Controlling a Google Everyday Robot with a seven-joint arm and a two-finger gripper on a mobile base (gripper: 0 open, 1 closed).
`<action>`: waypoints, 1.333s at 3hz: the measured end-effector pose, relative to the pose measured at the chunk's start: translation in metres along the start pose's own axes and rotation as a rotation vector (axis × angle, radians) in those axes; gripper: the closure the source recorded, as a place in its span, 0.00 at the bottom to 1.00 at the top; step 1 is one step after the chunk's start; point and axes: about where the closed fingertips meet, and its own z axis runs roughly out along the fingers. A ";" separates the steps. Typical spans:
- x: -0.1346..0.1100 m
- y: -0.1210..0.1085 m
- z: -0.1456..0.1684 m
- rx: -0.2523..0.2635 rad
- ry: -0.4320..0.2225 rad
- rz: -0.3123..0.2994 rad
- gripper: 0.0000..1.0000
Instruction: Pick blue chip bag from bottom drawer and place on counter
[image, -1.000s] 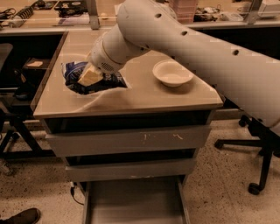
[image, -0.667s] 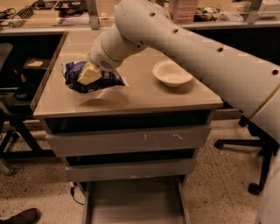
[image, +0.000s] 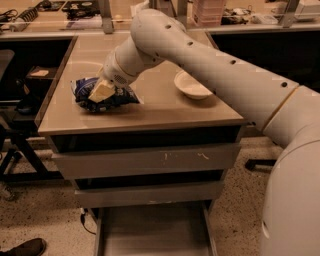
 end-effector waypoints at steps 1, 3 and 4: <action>0.001 0.000 0.001 -0.001 -0.001 0.001 0.82; 0.001 0.000 0.001 -0.002 -0.001 0.001 0.34; 0.001 0.000 0.001 -0.002 -0.001 0.001 0.13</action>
Offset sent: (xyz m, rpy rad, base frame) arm 0.0004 0.0002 -0.0010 0.0008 0.0019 0.0003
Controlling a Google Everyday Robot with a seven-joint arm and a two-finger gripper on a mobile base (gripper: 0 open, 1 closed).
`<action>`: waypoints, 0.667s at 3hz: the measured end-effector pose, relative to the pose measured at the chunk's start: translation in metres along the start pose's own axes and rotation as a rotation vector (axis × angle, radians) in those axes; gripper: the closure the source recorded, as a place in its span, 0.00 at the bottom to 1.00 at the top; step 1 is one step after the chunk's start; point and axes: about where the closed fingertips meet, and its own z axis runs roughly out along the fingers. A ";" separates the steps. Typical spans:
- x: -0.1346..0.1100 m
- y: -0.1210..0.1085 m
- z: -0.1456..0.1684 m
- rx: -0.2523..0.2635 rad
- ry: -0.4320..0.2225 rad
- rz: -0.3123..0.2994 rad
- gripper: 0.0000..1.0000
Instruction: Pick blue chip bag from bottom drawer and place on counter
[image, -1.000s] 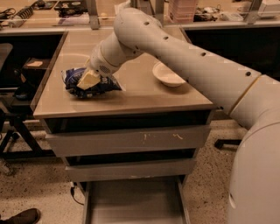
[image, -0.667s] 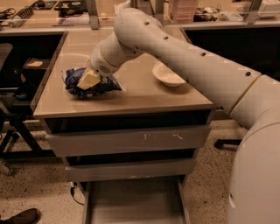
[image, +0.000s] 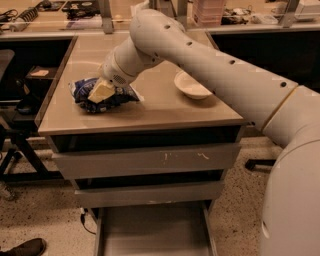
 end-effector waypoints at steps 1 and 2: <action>0.000 0.000 0.000 0.000 0.000 0.000 0.00; 0.000 0.000 0.000 0.000 0.000 0.000 0.00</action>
Offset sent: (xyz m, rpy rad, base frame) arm 0.0000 0.0000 0.0000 0.0000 0.0000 0.0001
